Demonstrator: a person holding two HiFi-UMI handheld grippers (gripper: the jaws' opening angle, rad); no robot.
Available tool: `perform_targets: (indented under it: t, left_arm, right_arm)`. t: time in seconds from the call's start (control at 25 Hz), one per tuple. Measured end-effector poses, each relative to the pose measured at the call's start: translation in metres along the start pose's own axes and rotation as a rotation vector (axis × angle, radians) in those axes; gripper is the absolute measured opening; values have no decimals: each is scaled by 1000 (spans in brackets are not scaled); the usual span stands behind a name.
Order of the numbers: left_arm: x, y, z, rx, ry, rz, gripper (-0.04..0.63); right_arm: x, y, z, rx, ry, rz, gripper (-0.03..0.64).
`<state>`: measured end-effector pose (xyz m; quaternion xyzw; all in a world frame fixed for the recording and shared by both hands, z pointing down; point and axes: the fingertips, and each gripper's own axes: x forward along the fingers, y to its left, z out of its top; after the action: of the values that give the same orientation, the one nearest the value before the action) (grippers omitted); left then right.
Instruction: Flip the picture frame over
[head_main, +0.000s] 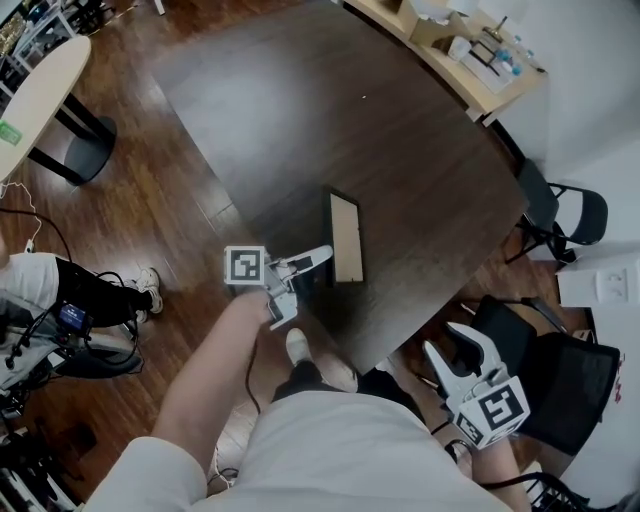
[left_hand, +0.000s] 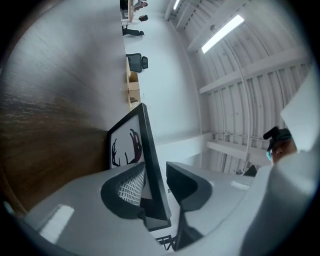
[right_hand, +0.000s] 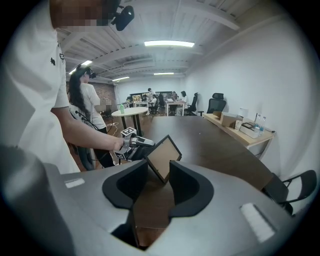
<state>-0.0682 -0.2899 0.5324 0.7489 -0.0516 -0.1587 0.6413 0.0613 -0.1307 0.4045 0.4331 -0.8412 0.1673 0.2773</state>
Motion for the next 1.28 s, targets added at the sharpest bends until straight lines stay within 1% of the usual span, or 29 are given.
perform_targets:
  t: [0.08,0.12,0.24,0.44,0.6,0.76,0.92,1.08,1.16,1.2,1.28]
  left_arm:
    - [-3,4,-2,19,27,14,117]
    - [-5,9,-3,36,42,37,117]
    - [-14,29,-4,97,88,164,117]
    - [-18,51,-8,133,154,297,118]
    - [-21,67,-9,175,202,436,121]
    - [-22,78,-9,226,230,547,138]
    - [-24,91,-12,256,241,642,145]
    - [-24,104,-18,282,287,740,153]
    - [-26,107,-17,324,300,797,160]
    - [-27,108,-15,360,309,838,160]
    - [-31,111,-10,474,343,946,160]
  right_arm:
    - [2,3,0,3,1,-1,138]
    - [3,4,1,4,3,0,138]
    - [5,8,2,6,10,4,138]
    - [11,14,2,10,21,16,138]
    - [13,18,1,20,29,10,138]
    - [15,25,-3,27,39,11,138]
    - [11,30,-11,17,50,15,138]
    - [6,29,-16,18,52,14,138]
    - [5,30,-18,15,48,23,138]
    - [4,31,-19,12,45,30,138]
    - [2,32,-20,-1,37,44,138]
